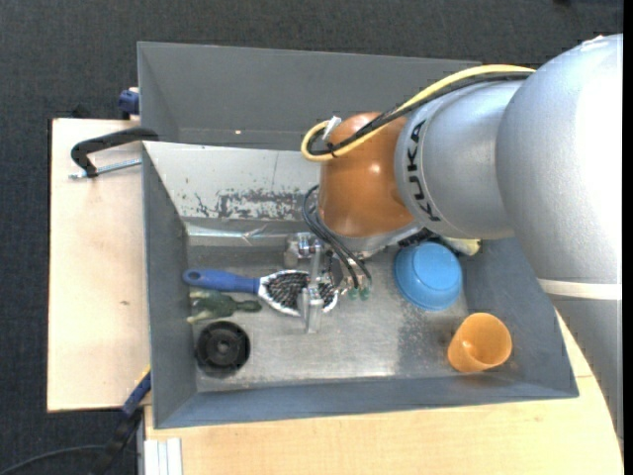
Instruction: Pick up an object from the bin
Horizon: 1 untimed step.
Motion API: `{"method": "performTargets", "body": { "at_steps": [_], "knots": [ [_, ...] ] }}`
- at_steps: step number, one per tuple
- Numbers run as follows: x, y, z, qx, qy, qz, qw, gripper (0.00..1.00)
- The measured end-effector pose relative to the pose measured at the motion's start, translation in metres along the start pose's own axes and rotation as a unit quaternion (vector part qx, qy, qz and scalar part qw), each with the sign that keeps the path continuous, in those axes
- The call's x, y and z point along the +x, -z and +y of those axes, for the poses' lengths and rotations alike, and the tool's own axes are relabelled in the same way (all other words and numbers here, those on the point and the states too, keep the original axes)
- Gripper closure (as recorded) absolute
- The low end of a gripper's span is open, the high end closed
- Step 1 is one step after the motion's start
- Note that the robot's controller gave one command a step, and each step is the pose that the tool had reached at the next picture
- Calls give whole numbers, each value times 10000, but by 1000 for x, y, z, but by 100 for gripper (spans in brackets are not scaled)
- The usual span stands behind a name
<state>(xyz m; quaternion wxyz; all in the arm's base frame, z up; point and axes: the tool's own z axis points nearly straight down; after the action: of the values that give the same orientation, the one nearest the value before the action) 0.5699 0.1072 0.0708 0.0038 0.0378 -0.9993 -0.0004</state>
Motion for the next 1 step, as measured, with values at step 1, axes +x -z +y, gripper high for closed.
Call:
{"method": "performTargets", "body": {
  "at_steps": [1],
  "knots": [
    [-2,5,-2,0,-19,-60,10000,100]
  ]
}}
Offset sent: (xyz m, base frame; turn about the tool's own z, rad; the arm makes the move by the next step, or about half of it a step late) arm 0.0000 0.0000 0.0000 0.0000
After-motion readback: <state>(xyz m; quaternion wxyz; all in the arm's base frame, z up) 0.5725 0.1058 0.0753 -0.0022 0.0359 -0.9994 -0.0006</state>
